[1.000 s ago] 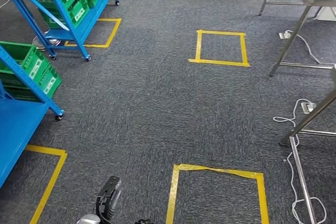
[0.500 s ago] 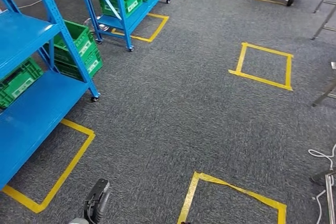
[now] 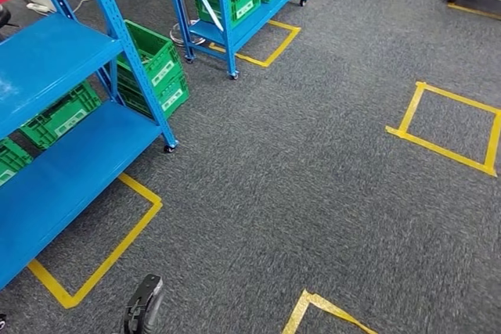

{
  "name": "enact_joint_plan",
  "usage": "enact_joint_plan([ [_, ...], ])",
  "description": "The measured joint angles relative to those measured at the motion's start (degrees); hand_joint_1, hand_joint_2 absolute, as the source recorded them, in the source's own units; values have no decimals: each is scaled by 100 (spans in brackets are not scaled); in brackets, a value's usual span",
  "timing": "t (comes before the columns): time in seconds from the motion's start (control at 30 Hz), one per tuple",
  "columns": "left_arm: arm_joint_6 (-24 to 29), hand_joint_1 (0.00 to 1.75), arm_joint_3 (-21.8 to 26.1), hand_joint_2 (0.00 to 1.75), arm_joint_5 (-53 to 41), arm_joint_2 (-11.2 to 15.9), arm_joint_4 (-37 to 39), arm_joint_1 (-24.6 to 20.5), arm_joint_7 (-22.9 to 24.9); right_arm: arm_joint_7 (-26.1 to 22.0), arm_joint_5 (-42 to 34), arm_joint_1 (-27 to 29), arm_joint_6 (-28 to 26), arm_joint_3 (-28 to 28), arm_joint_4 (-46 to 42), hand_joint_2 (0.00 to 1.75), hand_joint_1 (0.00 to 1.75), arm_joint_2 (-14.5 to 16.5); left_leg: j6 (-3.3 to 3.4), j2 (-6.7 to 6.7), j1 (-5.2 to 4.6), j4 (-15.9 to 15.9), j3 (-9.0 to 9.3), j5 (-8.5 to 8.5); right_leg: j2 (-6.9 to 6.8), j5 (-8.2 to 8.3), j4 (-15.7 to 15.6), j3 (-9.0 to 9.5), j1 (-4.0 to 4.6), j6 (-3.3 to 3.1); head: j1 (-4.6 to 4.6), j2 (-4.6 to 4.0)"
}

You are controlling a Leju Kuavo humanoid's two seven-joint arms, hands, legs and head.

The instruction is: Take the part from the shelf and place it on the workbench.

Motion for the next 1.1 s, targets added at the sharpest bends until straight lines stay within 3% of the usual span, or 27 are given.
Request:
enact_joint_plan([
  [0.03,-1,0,0,0,1,4,0,18,-1,0,0,-1,1,1,0,0,0,-1,39,8,-16,-152,-111,-111,-62,-115,-35,189,21,-8,-6,0],
  [0.07,-3,0,0,0,3,7,0,29,-1,-1,1,-1,2,3,0,0,0,0,96,48,-43,-393,-175,22,-127,-229,-62,390,36,-6,-14,0],
  [0.1,-5,0,0,0,7,18,0,39,-1,-2,3,3,7,4,6,0,0,4,175,167,-103,-731,-219,501,-194,-345,-77,565,52,3,-12,-2],
  [0.17,-9,0,0,0,22,31,0,47,-3,1,8,6,15,7,17,0,0,13,284,413,-219,-1409,-259,1657,-298,-603,-38,797,98,32,-28,-2],
  [0.2,-7,0,0,0,32,37,0,45,-8,0,12,-4,20,7,22,0,0,16,302,478,-260,-1578,-275,2050,-342,-735,-24,860,120,39,-16,-2],
  [0.23,-5,0,0,0,40,35,0,31,-17,-1,14,-32,19,8,20,0,0,16,296,443,-270,-1624,-276,2149,-392,-847,-25,920,137,46,-15,-1],
  [0.27,-3,0,-2,0,48,30,0,9,-26,-2,16,-64,19,8,13,0,0,14,298,372,-256,-1561,-271,2146,-437,-944,-63,1000,135,51,-4,0],
  [0.3,0,0,-3,0,52,34,-1,-14,-34,-8,19,-93,18,10,8,0,0,13,315,291,-239,-1551,-260,2085,-392,-1023,-62,1054,133,70,16,0],
  [0.37,5,0,-9,0,58,37,-2,-59,-43,-14,25,-126,15,14,1,0,0,13,366,142,-188,-1559,-217,2011,-145,-1307,245,951,116,119,34,0],
  [0.43,9,0,-18,0,61,38,-2,-79,-48,-17,29,-122,17,20,2,0,0,15,390,-10,-160,-1560,-171,1943,86,-1659,1041,471,88,160,54,0],
  [0.47,9,0,-23,0,61,36,-2,-79,-49,-17,30,-114,19,22,2,0,0,14,384,-98,-145,-1560,-147,1913,120,-1714,1438,182,73,175,54,0],
  [0.5,9,0,-26,0,61,34,-2,-72,-50,-16,30,-105,20,24,2,0,0,14,369,-187,-129,-1559,-119,1887,137,-1626,1689,-59,59,184,56,0],
  [0.53,8,0,-29,0,61,34,-2,-64,-51,-15,31,-97,21,25,2,0,0,12,349,-278,-111,-1559,-86,1864,152,-1398,1703,-207,48,190,54,0],
  [0.57,8,0,-30,0,61,35,-2,-58,-51,-14,31,-93,21,26,2,0,0,10,326,-366,-91,-1559,-50,1845,189,-1088,1478,-248,36,194,54,0],
  [0.63,4,0,-34,0,61,35,-2,-57,-51,-13,33,-91,22,27,5,0,0,8,267,-534,-55,-1556,-1,1826,394,-524,778,-155,12,202,58,0],
  [0.7,3,0,-38,0,61,34,-2,-60,-51,-15,36,-96,22,32,11,0,0,8,194,-674,-44,-1554,7,1847,550,-294,427,-103,-1,190,60,0],
  [0.77,10,0,-41,0,61,47,-2,-39,-51,-17,40,-113,22,38,14,0,0,8,112,-792,-40,-1585,4,1903,489,-248,388,-129,2,123,58,0],
  [0.8,17,0,-42,0,61,60,-2,-18,-51,-18,44,-122,21,41,14,0,0,9,77,-768,-48,-1591,-11,1891,428,-218,366,-128,-2,71,58,0],
  [0.87,29,0,-48,0,61,74,-2,10,-51,-21,48,-127,20,45,13,0,0,10,7,-494,-68,-1348,-117,1604,286,-131,314,-139,-26,-36,11,0],
  [0.93,33,0,-67,0,62,62,-2,-4,-51,-23,49,-103,20,45,13,0,0,9,-56,-131,-60,-666,-338,1078,122,-73,299,-175,-22,-76,-43,0],
  [1.0,35,0,-86,0,66,51,-2,-20,-51,-24,51,-79,21,44,13,0,0,4,-103,-7,-18,-91,-451,798,-65,-44,301,-224,-19,-69,-51,0],
  [1.03,37,0,-90,0,70,51,-2,-18,-51,-25,53,-79,21,44,13,0,0,3,-120,15,3,-76,-367,817,-154,-34,302,-243,-20,-64,-51,0],
  [1.1,40,0,-95,0,78,58,-2,-14,-51,-27,57,-89,21,45,13,0,0,2,-140,132,25,-635,106,1052,-316,-20,304,-257,-23,-48,-54,0],
])
